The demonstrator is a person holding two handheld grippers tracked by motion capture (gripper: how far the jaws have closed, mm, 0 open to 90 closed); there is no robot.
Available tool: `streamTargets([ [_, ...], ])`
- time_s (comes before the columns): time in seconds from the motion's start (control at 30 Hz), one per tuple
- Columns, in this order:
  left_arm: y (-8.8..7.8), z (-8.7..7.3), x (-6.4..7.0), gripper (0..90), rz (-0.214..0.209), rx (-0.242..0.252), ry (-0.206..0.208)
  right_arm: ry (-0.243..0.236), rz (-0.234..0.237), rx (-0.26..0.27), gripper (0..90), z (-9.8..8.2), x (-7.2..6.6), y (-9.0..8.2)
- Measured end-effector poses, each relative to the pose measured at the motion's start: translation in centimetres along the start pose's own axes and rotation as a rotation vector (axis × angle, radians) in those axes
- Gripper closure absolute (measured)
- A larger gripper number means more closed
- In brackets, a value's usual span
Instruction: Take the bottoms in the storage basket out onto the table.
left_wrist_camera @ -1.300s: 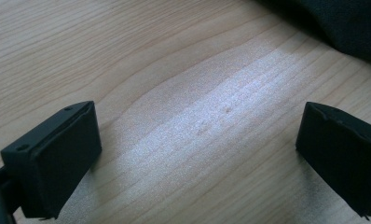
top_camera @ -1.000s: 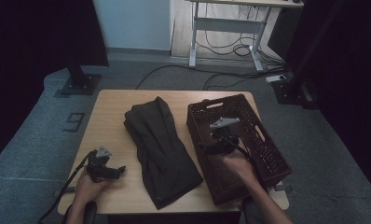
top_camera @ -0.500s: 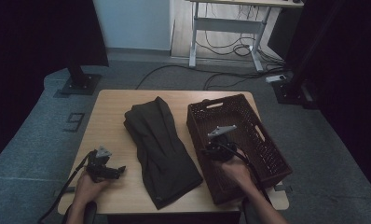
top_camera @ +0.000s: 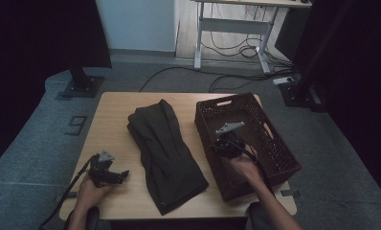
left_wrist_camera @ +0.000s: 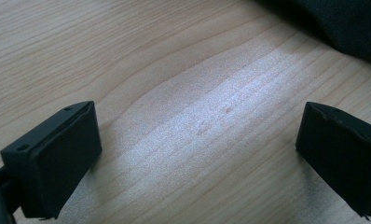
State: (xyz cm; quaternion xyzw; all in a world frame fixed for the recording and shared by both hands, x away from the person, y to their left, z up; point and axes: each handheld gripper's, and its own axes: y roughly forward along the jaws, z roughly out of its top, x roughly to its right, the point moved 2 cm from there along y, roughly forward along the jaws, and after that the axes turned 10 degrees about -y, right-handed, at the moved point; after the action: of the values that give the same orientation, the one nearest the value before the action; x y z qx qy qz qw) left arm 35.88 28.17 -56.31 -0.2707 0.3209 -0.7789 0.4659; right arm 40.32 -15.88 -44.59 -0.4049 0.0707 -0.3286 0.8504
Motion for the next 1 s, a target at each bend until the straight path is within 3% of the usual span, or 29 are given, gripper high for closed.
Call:
streamTargets([
  [0.37, 0.0, 0.0, 0.0, 0.0, 0.000, -0.001, 0.001, 0.004, -0.043, -0.021, 71.3, 0.7, 4.0, 1.4],
  [0.57, 0.0, 0.0, 0.0, 0.0, 0.000, -0.001, 0.001, 0.041, -0.066, -0.026, 71.4, 1.2, 6.0, 2.2],
  [0.67, 0.0, 0.0, 0.0, 0.0, 0.000, -0.001, 0.001, 0.048, -0.076, -0.035, 69.8, 1.3, 6.2, 2.4],
  [0.77, 0.0, 0.0, 0.0, 0.0, 0.000, -0.001, 0.001, 0.051, -0.129, -0.057, 55.9, 1.3, 6.1, 2.2],
  [0.83, 0.0, 0.0, 0.0, 0.0, 0.000, -0.001, 0.001, 0.072, -0.133, -0.073, 48.8, 1.1, 5.9, 1.9],
  [1.0, 0.0, 0.0, 0.0, 0.0, 0.000, -0.001, 0.002, 0.073, -0.125, -0.081, 47.4, 0.1, 4.9, 0.6],
])
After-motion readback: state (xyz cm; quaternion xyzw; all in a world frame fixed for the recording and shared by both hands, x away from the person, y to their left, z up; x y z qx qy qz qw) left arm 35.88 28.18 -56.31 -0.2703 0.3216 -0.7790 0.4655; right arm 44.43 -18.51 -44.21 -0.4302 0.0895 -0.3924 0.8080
